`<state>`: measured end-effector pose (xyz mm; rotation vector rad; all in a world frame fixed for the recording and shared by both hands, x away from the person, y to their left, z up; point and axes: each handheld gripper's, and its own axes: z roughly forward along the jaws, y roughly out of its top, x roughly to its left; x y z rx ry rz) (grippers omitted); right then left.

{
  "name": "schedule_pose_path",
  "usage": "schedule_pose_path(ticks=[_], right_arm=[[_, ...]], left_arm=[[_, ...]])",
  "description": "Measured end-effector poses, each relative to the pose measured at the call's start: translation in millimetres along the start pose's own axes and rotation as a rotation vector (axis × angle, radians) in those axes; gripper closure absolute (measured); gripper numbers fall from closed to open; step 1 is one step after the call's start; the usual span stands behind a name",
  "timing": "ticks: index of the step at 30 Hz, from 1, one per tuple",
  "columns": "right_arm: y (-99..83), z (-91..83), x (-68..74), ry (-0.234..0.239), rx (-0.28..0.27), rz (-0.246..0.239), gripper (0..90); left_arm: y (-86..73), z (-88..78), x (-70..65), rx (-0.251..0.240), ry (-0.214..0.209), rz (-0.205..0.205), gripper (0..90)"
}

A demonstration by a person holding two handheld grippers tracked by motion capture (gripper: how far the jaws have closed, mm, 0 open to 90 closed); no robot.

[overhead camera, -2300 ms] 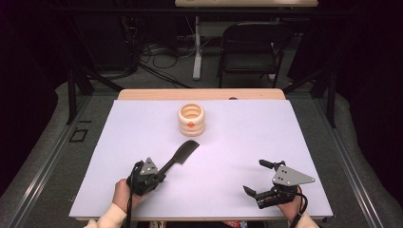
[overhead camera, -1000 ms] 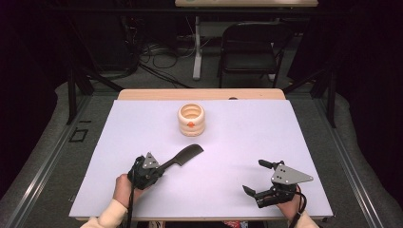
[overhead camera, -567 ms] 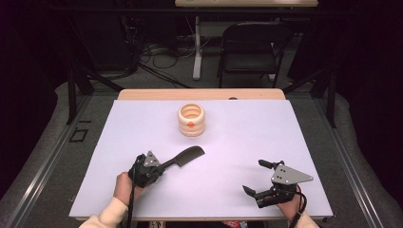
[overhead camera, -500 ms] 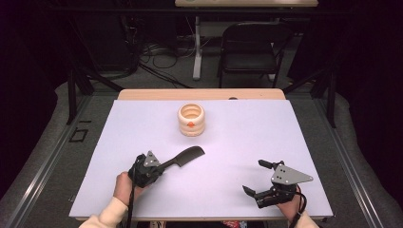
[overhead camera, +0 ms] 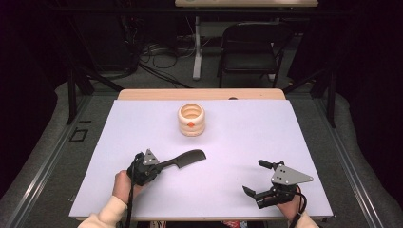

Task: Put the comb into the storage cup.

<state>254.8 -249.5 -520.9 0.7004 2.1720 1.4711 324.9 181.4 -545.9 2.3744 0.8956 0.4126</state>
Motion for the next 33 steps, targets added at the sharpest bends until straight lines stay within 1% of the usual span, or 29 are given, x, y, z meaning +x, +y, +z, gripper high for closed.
schedule_pose_path(ticks=[2,5,7,10,14,16,18,19,20,21,22,24,26,28,29,31,33], right_arm=[[0.0,0.3,0.0,0.000,-0.001,0.001,0.0],[-0.1,0.6,-0.1,0.005,0.000,0.001,0.0],[0.1,0.2,-0.2,0.004,-0.003,-0.001,0.0],[-0.1,0.4,-0.2,0.006,0.001,0.004,0.0],[-0.2,0.0,0.0,0.006,0.002,0.002,0.0],[-0.4,0.5,-0.6,0.004,0.003,0.000,0.0],[-0.6,0.9,-1.1,0.002,0.003,0.002,0.0],[-0.6,0.9,-1.4,0.003,0.006,0.004,0.0],[-0.7,1.1,-1.5,0.003,0.007,0.004,0.0],[-0.7,1.1,-1.3,0.004,0.007,0.007,0.0],[-0.7,1.1,-1.0,0.004,0.008,0.006,0.0],[-0.6,1.1,-0.6,0.005,0.007,0.006,0.0],[-0.7,1.2,-0.6,0.005,0.006,0.007,0.0],[-0.9,1.7,-1.2,0.006,0.007,0.007,0.0],[-1.0,2.1,-1.4,0.007,0.010,0.010,0.0],[-1.2,2.8,-1.9,0.008,0.013,0.013,0.0],[-1.2,3.3,-2.1,0.008,0.019,0.012,0.0]], left_arm=[[-0.4,0.0,1.1,0.001,-0.002,0.004,90.0],[-2.5,-1.9,1.6,-0.010,-0.014,-0.003,89.5],[-3.2,-5.7,1.4,-0.030,-0.029,-0.006,83.5],[-3.5,-11.8,0.0,-0.053,-0.044,0.004,76.1],[-2.6,-20.1,-2.4,-0.072,-0.046,0.014,65.5],[-0.2,-22.5,-2.0,-0.057,-0.052,0.018,57.3],[1.3,-24.0,-1.4,-0.057,-0.062,0.029,51.1],[3.0,-24.4,-1.2,-0.039,-0.051,0.032,45.7],[4.1,-24.9,-0.9,-0.028,-0.053,0.039,37.0],[5.0,-25.6,-0.4,-0.019,-0.054,0.048,33.9],[5.8,-26.3,-0.4,-0.018,-0.045,0.051,31.0],[8.8,-27.9,0.0,-0.002,-0.039,0.059,21.3],[11.6,-29.3,0.3,-0.009,-0.033,0.068,17.3],[14.1,-29.5,1.0,-0.004,-0.037,0.075,14.1],[16.3,-29.3,1.7,-0.003,-0.032,0.085,13.0],[20.0,-28.2,2.2,0.010,-0.027,0.098,7.9],[23.0,-27.8,2.9,0.018,-0.026,0.108,6.1]])
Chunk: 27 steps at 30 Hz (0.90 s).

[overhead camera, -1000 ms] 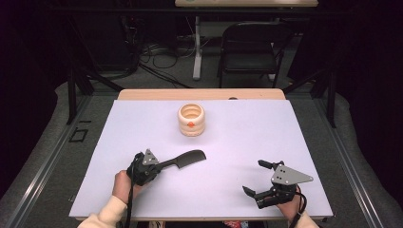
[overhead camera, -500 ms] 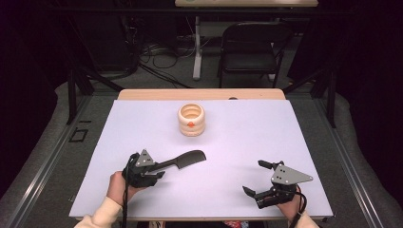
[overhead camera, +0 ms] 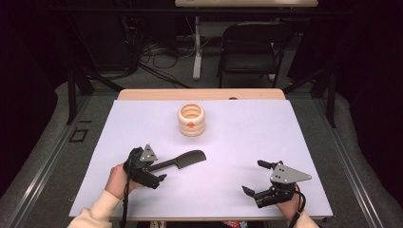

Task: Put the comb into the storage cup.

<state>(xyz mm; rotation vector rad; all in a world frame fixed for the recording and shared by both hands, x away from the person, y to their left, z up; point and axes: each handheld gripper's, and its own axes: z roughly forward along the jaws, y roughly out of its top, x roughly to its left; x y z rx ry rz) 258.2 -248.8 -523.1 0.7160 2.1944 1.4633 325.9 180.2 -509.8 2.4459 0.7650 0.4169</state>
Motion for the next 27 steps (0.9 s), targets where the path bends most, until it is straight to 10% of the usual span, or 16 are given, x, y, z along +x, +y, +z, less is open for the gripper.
schedule_pose_path(ticks=[27], right_arm=[[0.9,0.2,1.7,0.006,-0.002,-0.005,0.0]], left_arm=[[22.5,12.2,11.8,0.117,-0.001,0.064,0.0]])
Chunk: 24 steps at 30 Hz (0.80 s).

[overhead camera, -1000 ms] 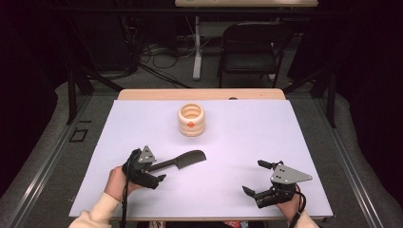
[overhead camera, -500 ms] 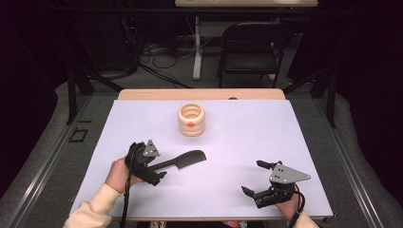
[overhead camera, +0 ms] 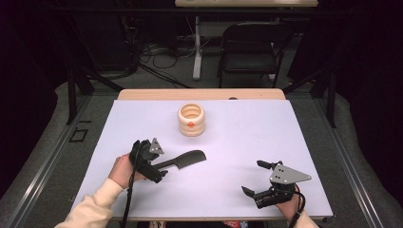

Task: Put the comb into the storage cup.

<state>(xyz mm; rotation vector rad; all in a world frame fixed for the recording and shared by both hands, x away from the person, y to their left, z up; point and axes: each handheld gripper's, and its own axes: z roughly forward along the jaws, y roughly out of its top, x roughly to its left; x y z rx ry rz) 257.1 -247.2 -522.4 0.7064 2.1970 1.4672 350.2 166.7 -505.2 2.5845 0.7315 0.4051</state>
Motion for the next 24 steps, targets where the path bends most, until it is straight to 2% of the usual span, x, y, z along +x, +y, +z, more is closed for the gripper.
schedule_pose_path(ticks=[9,12,13,18,19,24], right_arm=[[-0.3,2.0,-0.5,0.005,0.003,0.005,0.0],[-0.1,1.9,-0.2,0.001,0.004,0.003,0.0],[-0.1,2.0,-0.5,-0.004,0.008,-0.001,0.0],[-0.7,2.9,-1.3,-0.004,0.013,0.006,0.0],[-0.5,2.4,-0.8,-0.003,0.009,0.005,0.0],[-0.4,2.2,-0.5,-0.004,0.009,0.005,0.0]], left_arm=[[12.4,10.3,3.9,0.082,-0.007,0.038,3.3],[17.5,13.5,3.0,0.100,-0.003,0.052,7.5],[20.0,15.4,1.9,0.126,-0.011,0.063,8.8],[26.4,24.6,-0.8,0.165,-0.002,0.084,21.2],[27.0,25.5,-1.4,0.164,-0.005,0.080,25.7],[32.0,31.4,-2.9,0.186,-0.021,0.099,37.0]])
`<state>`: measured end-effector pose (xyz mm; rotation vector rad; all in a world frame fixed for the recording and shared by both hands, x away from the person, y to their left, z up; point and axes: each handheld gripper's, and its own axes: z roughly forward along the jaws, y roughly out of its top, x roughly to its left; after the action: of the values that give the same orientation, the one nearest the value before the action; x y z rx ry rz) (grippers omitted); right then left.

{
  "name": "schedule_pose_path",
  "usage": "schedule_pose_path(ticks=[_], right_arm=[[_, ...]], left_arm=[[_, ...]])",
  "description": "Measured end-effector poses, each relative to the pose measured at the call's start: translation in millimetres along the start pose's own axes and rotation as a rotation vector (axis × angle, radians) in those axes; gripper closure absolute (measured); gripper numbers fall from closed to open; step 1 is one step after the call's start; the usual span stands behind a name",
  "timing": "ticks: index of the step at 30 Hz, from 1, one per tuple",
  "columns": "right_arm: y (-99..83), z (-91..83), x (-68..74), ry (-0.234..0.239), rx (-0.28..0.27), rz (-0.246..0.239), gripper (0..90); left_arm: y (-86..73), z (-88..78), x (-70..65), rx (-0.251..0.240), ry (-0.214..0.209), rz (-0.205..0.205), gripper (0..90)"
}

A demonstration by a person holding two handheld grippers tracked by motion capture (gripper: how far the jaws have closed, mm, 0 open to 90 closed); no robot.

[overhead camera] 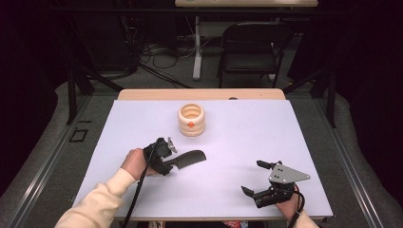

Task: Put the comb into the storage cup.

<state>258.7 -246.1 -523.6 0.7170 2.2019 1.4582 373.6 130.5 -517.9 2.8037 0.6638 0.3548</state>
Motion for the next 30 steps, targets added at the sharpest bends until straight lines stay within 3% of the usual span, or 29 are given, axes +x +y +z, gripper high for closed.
schedule_pose_path(ticks=[4,13,23,30], right_arm=[[-0.3,1.4,-0.6,-0.008,0.011,0.003,0.0],[-0.4,0.7,-0.8,-0.011,0.014,0.004,0.0],[-0.5,0.3,-1.3,-0.014,0.019,0.006,0.0],[-0.4,-0.4,-1.5,-0.016,0.015,0.005,0.0]], left_arm=[[3.8,4.2,0.9,0.026,-0.024,0.019,50.8],[12.0,11.1,2.8,0.058,-0.056,0.048,66.2],[19.1,13.9,6.6,0.114,-0.080,0.088,70.8],[17.3,11.8,5.2,0.092,-0.070,0.093,72.1]])
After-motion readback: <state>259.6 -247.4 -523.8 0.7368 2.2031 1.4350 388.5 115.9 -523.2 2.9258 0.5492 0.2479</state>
